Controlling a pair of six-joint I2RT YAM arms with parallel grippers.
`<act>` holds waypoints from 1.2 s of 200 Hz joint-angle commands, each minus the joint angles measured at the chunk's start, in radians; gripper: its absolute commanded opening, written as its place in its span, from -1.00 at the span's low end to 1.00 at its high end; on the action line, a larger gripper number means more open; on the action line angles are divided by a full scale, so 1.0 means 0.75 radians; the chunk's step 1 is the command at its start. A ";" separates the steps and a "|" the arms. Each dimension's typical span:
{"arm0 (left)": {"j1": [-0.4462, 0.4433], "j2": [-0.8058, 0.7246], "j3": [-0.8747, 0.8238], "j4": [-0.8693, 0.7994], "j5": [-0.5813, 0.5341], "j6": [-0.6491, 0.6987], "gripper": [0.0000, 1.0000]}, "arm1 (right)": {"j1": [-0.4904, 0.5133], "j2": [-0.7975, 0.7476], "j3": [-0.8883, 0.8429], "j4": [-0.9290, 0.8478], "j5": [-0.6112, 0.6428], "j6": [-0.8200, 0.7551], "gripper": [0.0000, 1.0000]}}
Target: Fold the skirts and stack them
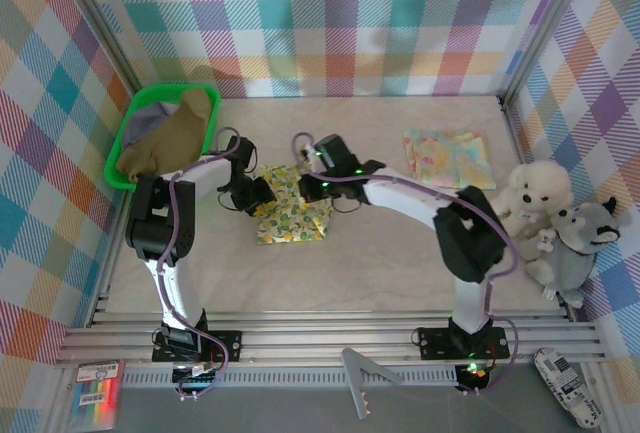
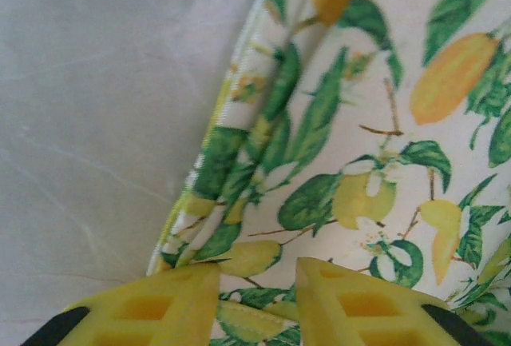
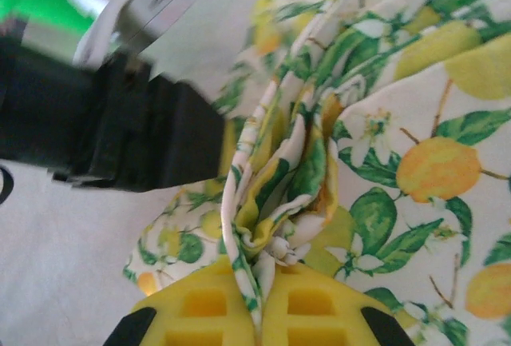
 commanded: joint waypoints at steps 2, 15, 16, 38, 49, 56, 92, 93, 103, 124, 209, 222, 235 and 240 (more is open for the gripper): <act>0.025 0.056 -0.108 -0.028 -0.053 -0.037 -0.47 | 0.083 0.164 0.164 -0.160 -0.129 -0.186 -1.00; 0.024 0.051 -0.125 -0.013 -0.057 -0.049 -0.56 | 0.099 0.240 0.232 -0.165 -0.150 -0.116 -1.00; 0.025 0.050 -0.125 -0.011 -0.057 -0.048 -0.56 | 0.100 0.245 0.237 -0.165 -0.150 -0.111 -1.00; 0.027 0.041 -0.140 -0.008 -0.075 -0.060 -0.69 | 0.104 0.311 0.294 -0.141 -0.214 -0.018 -1.00; 0.027 0.035 -0.146 -0.006 -0.085 -0.066 -0.71 | 0.106 0.308 0.292 -0.113 -0.234 0.010 -1.00; 0.027 0.031 -0.146 -0.008 -0.088 -0.068 -0.72 | 0.105 0.300 0.290 -0.099 -0.231 0.023 -1.00; 0.028 0.012 -0.111 -0.063 -0.113 -0.054 -0.67 | 0.104 0.273 0.295 -0.185 -0.184 0.011 -1.00; 0.029 0.011 -0.108 -0.067 -0.116 -0.053 -0.65 | 0.104 0.274 0.295 -0.189 -0.183 0.009 -1.00; 0.028 -0.010 -0.078 -0.107 -0.147 -0.042 -0.53 | 0.104 0.266 0.296 -0.235 -0.202 -0.008 -0.90; 0.033 -0.083 0.006 -0.223 -0.236 -0.020 -0.30 | 0.103 0.193 0.260 -0.287 -0.279 -0.065 -0.50; -0.036 -0.401 0.068 -0.328 -0.238 -0.026 -0.15 | -0.098 -0.013 0.073 -0.192 0.012 0.008 -0.21; -0.102 -0.371 0.084 -0.264 -0.151 -0.039 -0.15 | -0.127 0.052 0.130 -0.190 0.053 0.025 -0.43; -0.161 -0.319 0.095 -0.207 -0.118 -0.064 -0.16 | -0.148 0.144 0.229 -0.229 0.066 0.024 -0.60; -0.178 -0.297 0.094 -0.189 -0.117 -0.085 -0.18 | -0.152 0.184 0.274 -0.255 0.067 0.017 -0.65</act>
